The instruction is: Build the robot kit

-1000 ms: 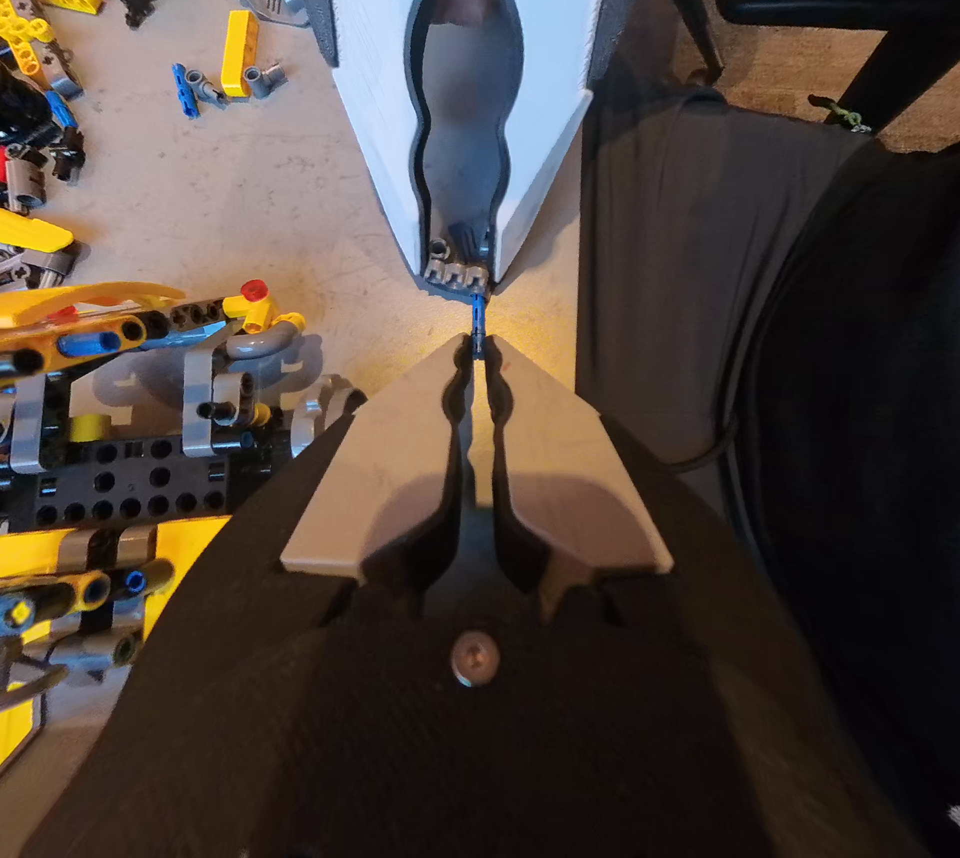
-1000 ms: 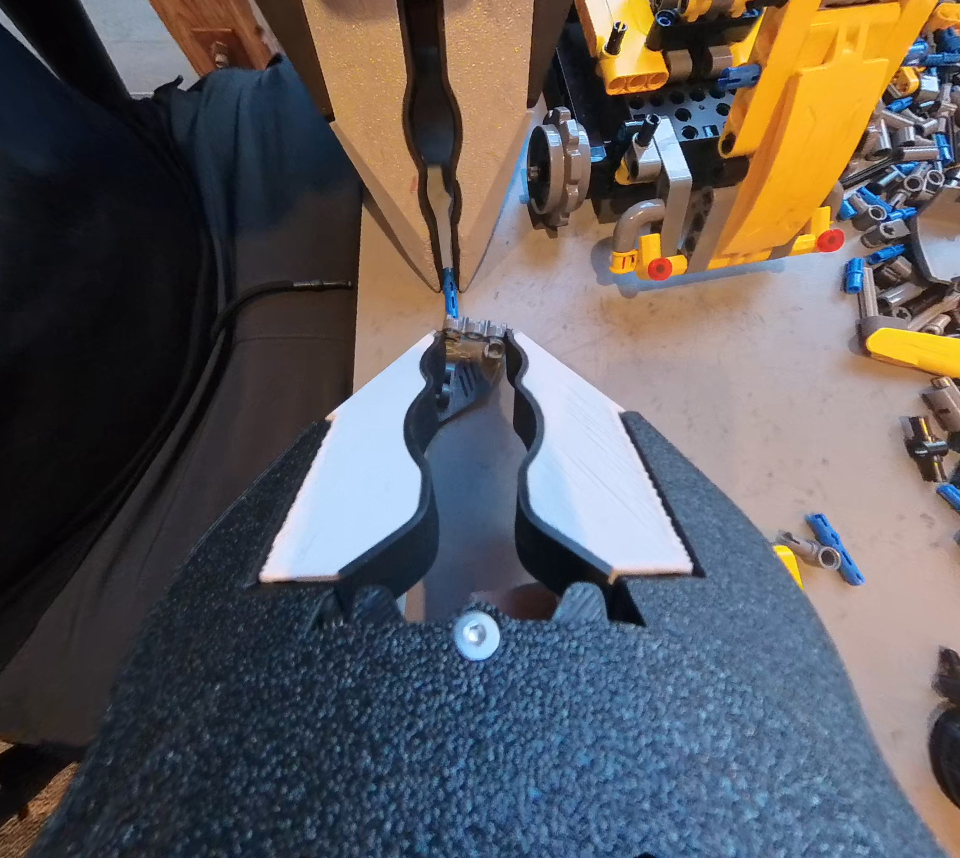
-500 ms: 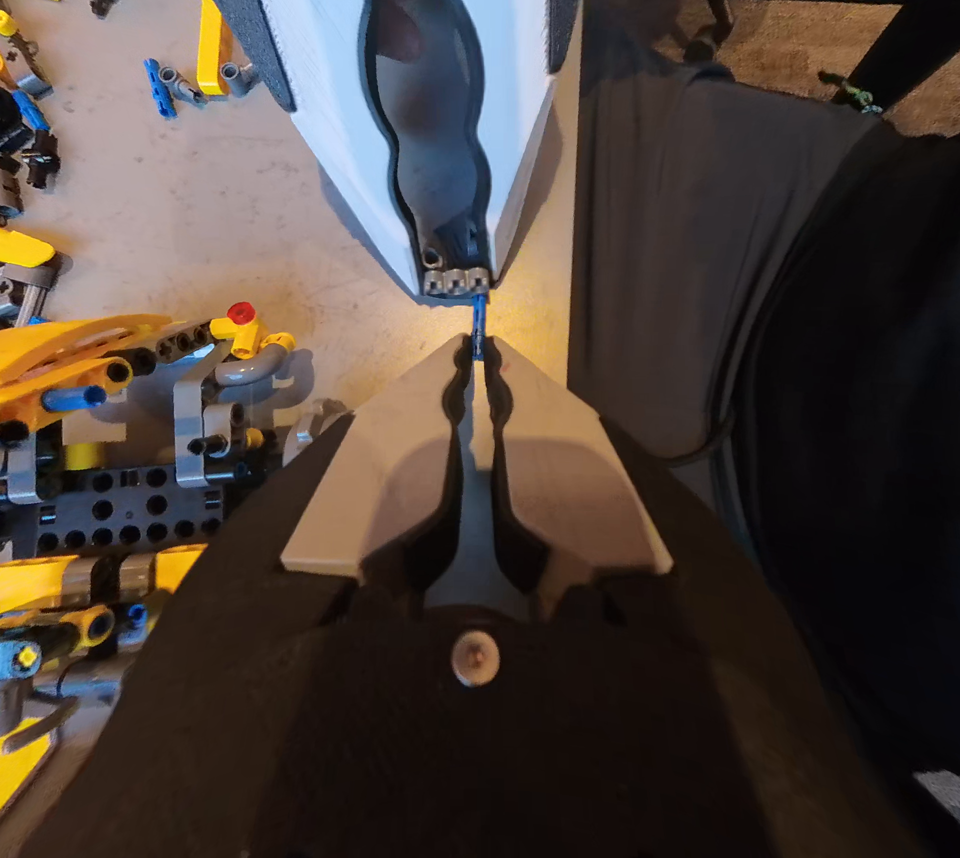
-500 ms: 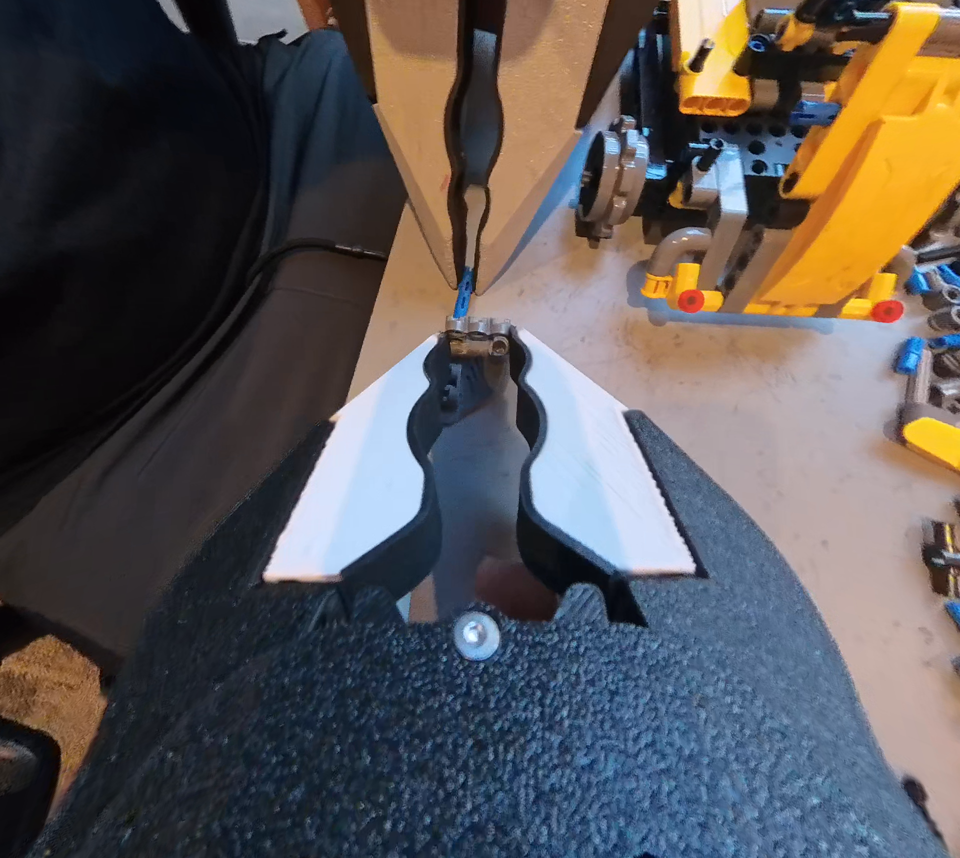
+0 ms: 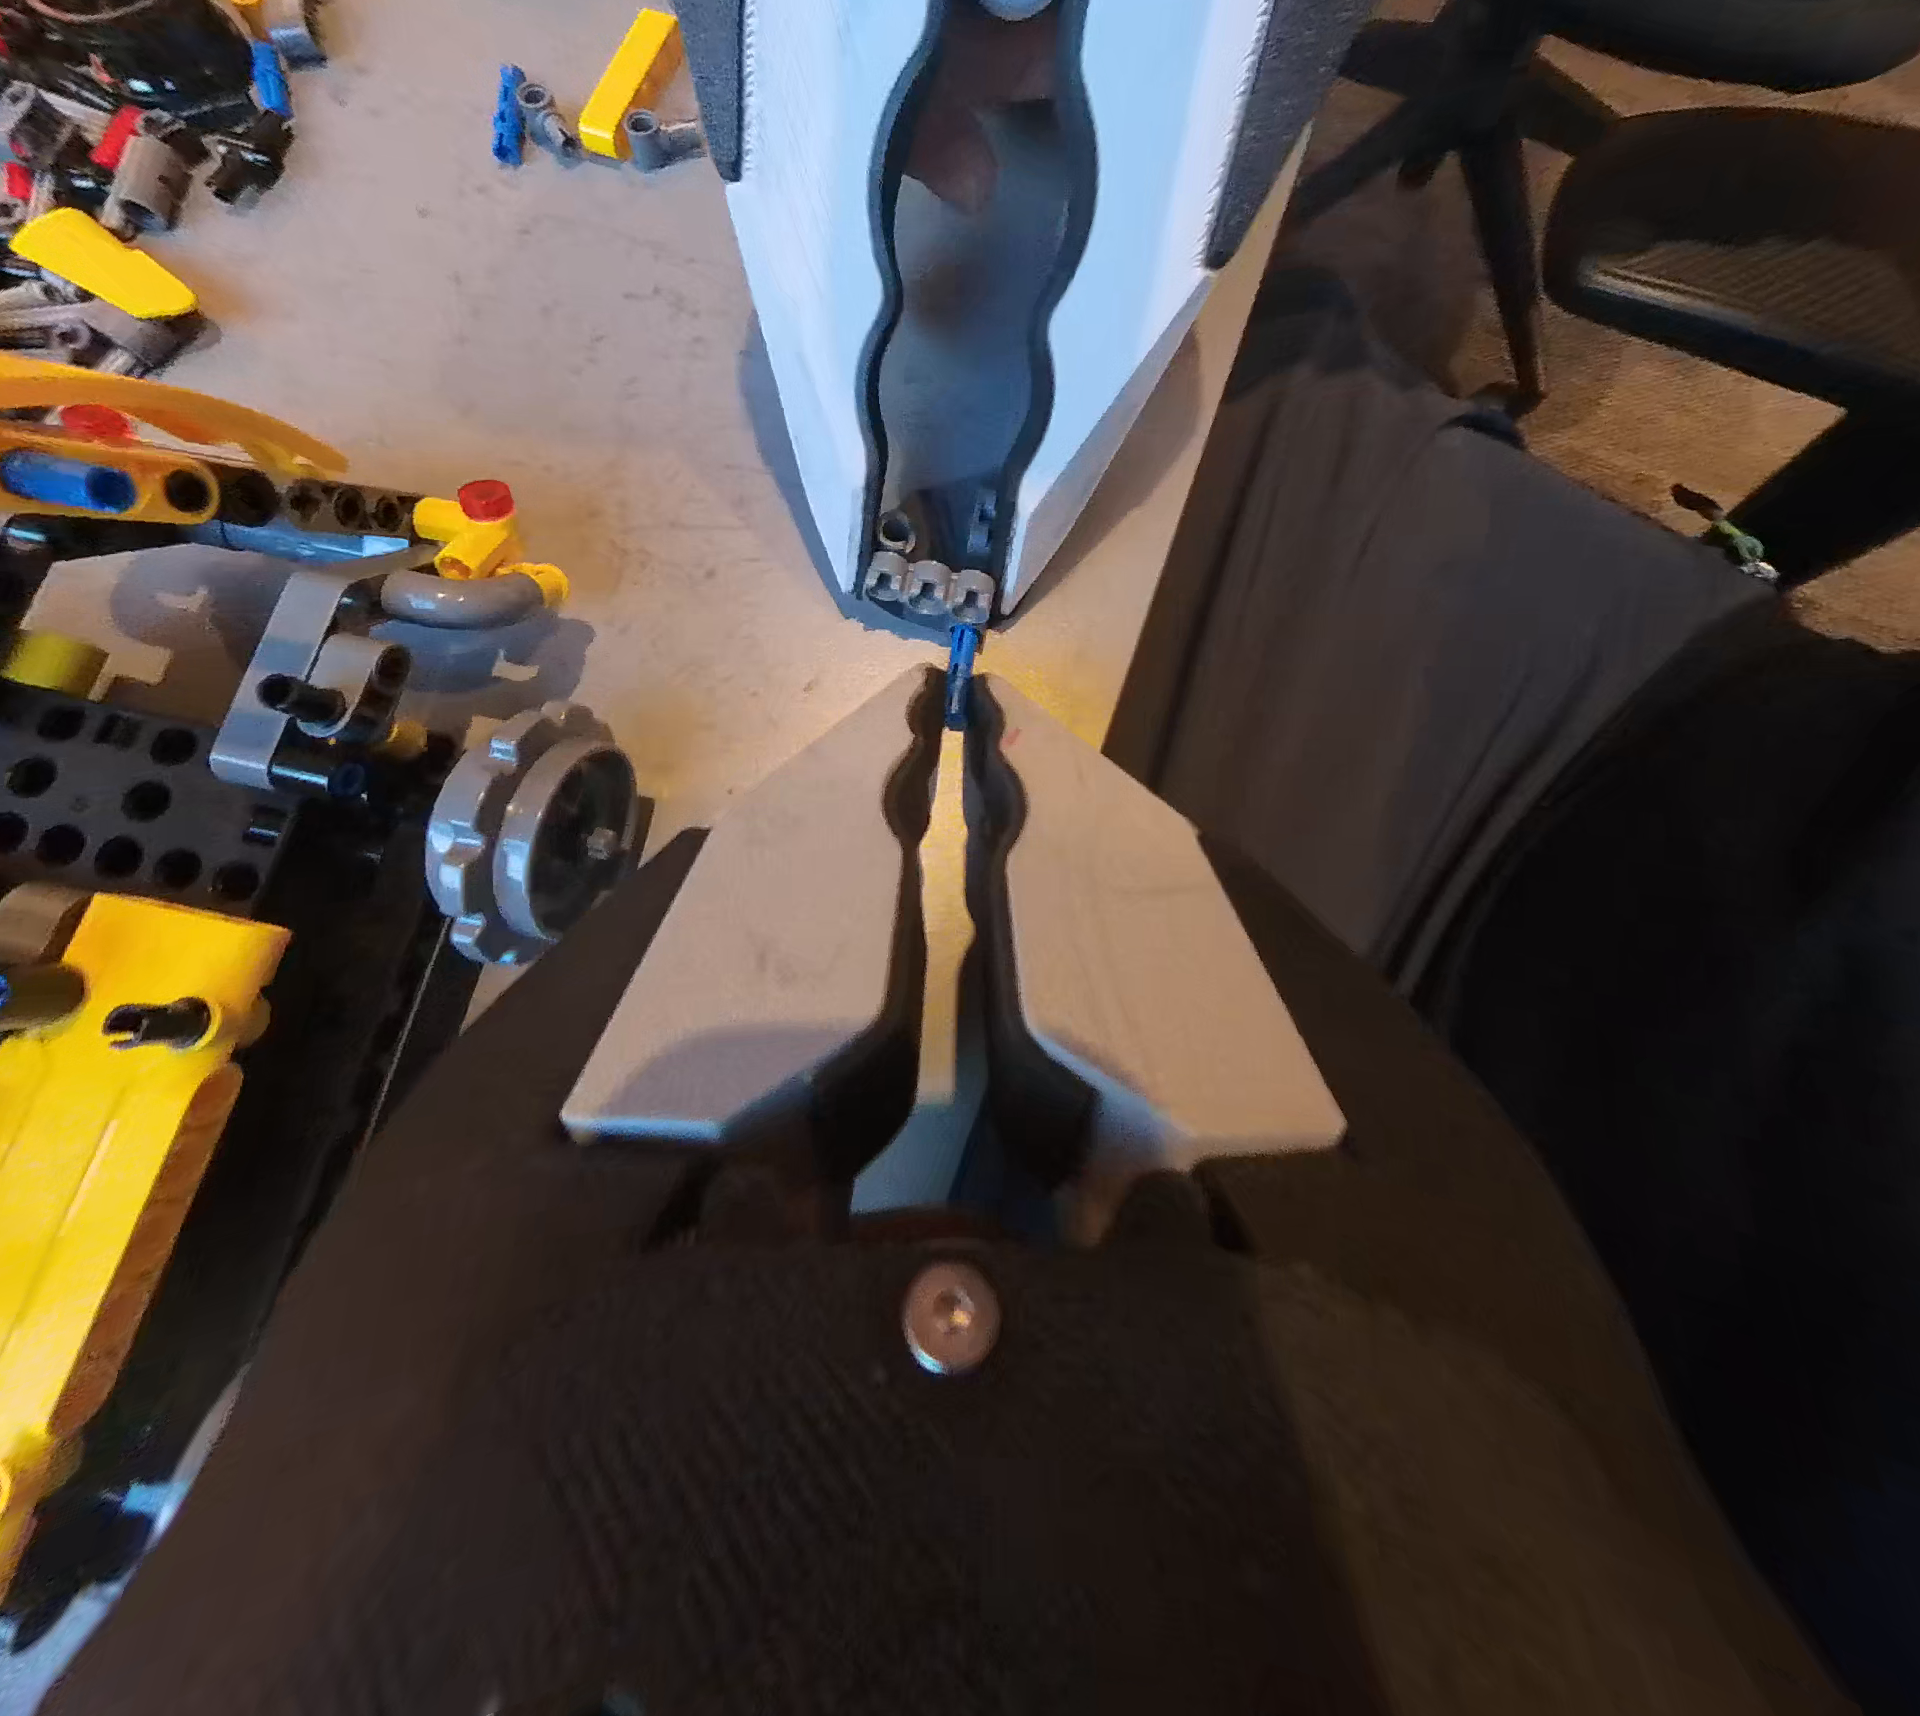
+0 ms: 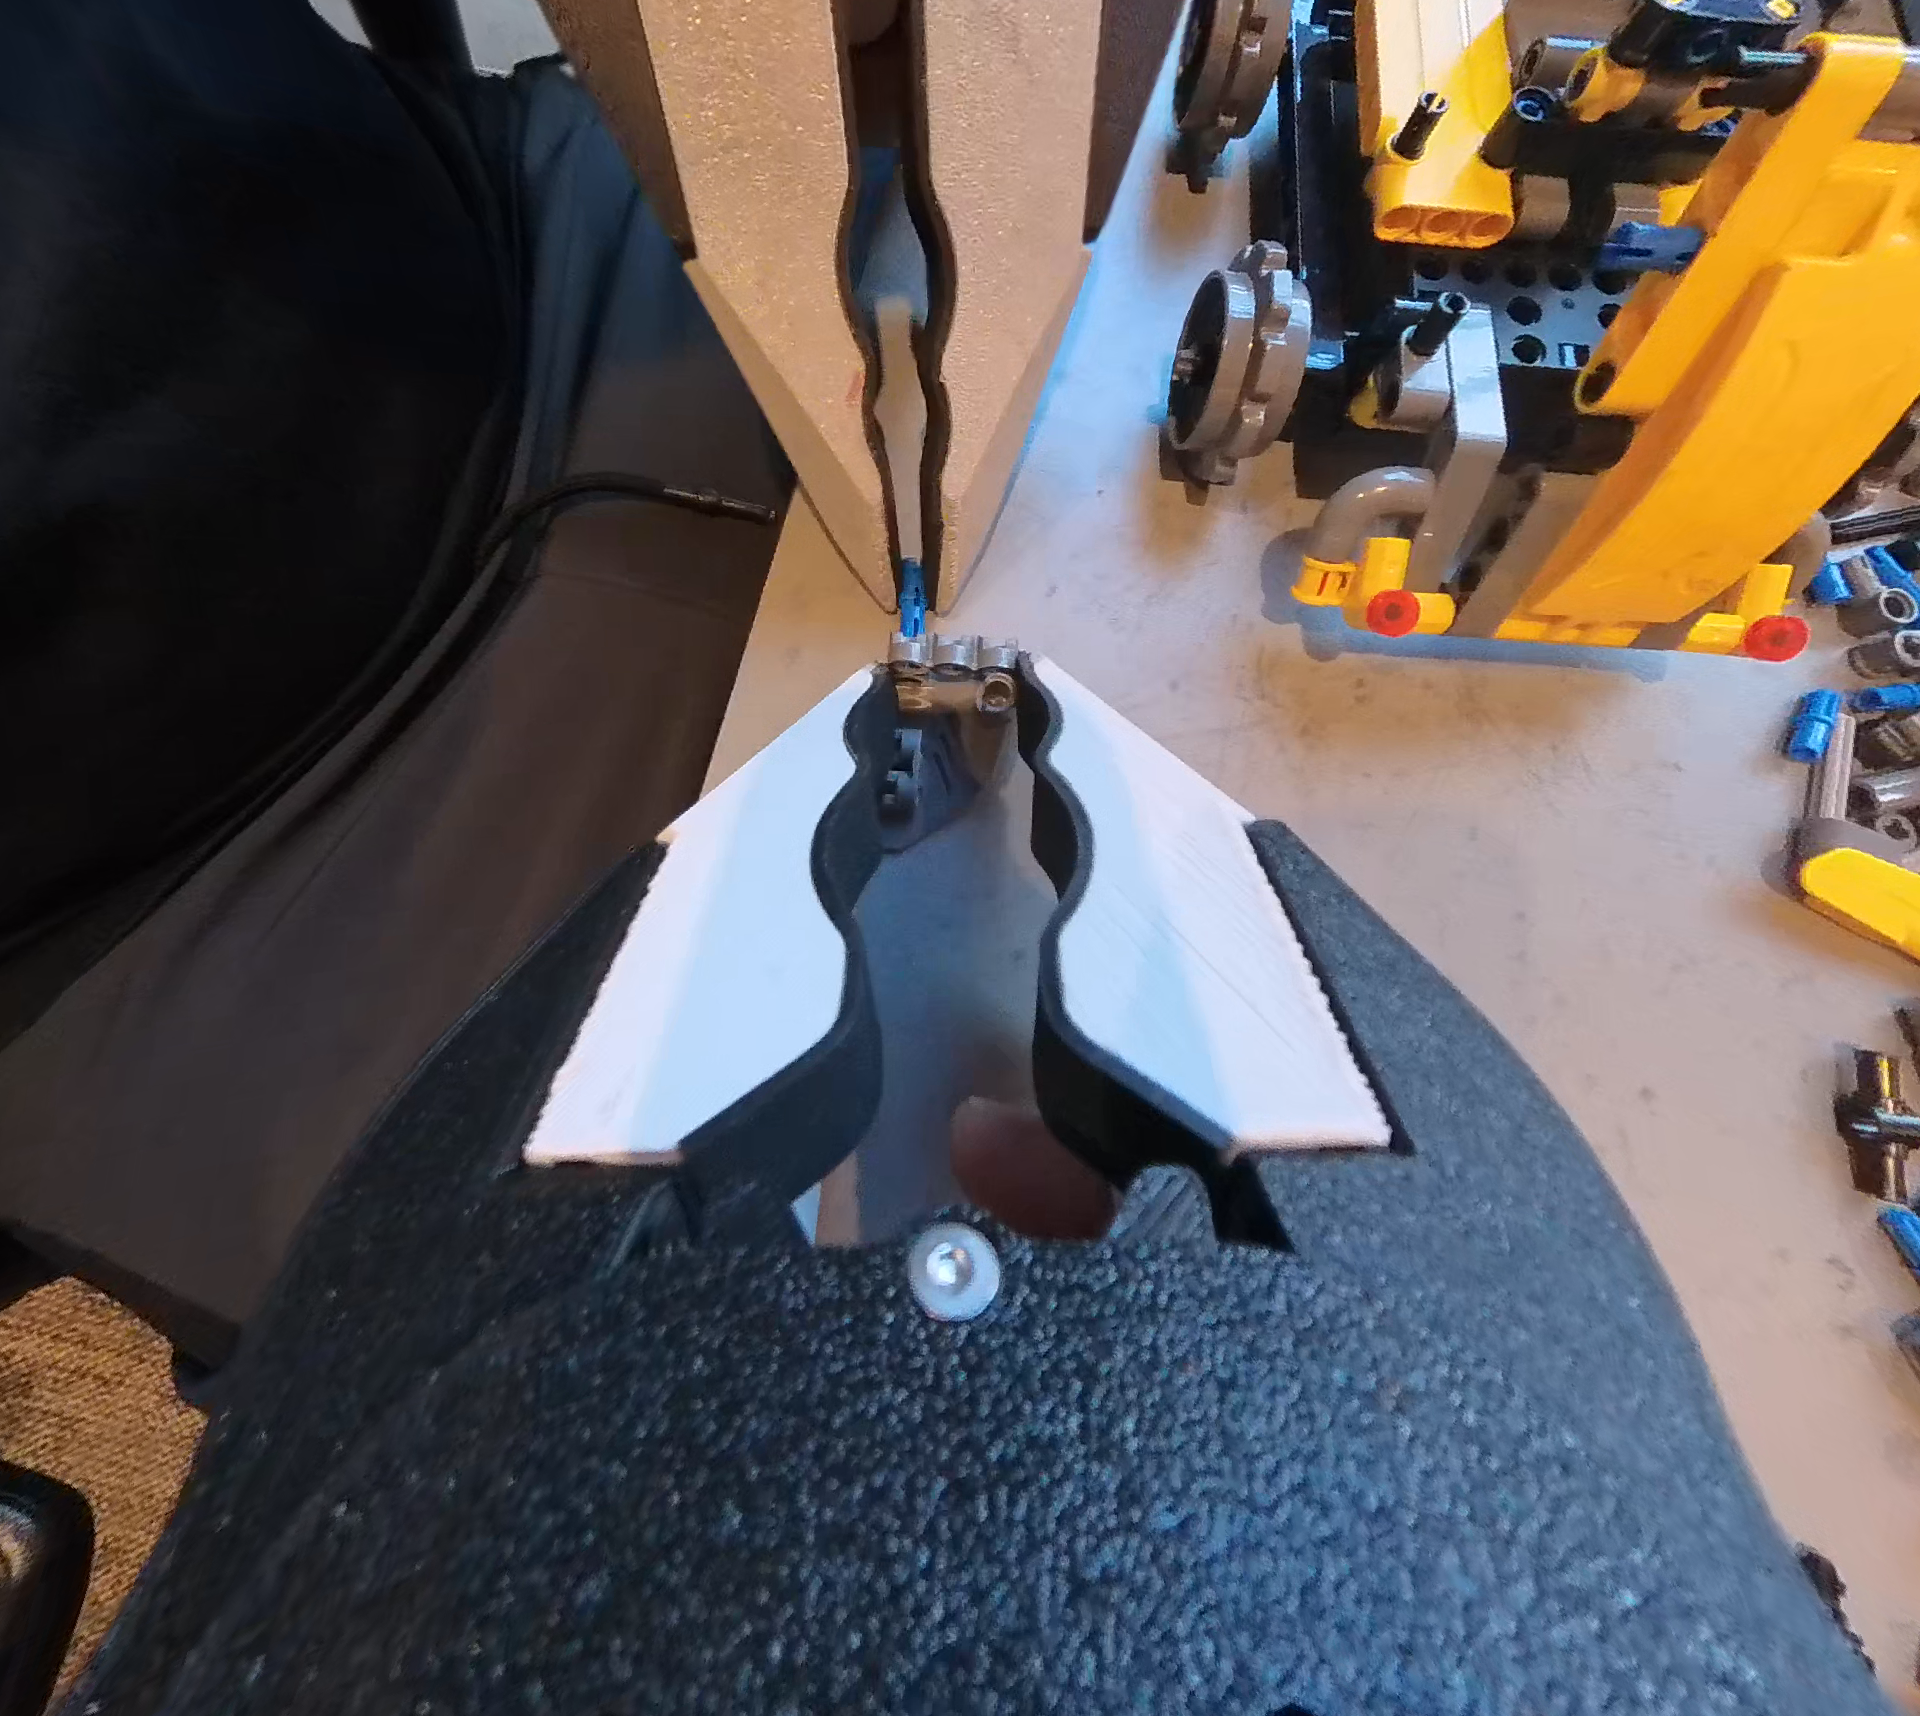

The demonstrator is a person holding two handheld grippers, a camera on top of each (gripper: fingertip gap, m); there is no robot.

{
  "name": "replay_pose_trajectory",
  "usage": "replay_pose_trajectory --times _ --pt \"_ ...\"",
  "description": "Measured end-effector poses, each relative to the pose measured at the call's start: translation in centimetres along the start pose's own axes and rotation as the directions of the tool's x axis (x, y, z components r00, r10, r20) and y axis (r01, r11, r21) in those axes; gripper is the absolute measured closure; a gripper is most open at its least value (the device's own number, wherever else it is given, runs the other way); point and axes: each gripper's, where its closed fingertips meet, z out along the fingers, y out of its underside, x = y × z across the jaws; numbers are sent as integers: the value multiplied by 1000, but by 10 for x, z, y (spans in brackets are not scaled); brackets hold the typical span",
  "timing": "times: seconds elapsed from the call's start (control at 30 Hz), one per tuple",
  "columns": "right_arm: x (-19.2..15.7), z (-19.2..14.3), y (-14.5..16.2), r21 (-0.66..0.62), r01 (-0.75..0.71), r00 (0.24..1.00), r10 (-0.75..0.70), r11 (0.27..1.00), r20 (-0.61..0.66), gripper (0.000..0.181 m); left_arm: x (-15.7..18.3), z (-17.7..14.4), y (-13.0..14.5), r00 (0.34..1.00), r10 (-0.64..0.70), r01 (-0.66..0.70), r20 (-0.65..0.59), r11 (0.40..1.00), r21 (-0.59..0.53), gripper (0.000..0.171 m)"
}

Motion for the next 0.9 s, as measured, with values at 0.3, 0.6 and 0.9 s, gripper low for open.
replay_pose_trajectory --times 0.3,0.6,0.9 --pt "2 -1 1 -2 -21 1000 21 1000 -6 158 -2 2 -1 1000 -3 3 -21 999 -34 169" --pt "5 -1 1 -2 -41 998 41 999 -56 158 -8 -1 0 999 30 -29 17 998 -47 160" --pt "5 -1 1 -1 -58 996 58 998 -67 158 -8 -6 5 999 32 -31 29 998 -47 163"
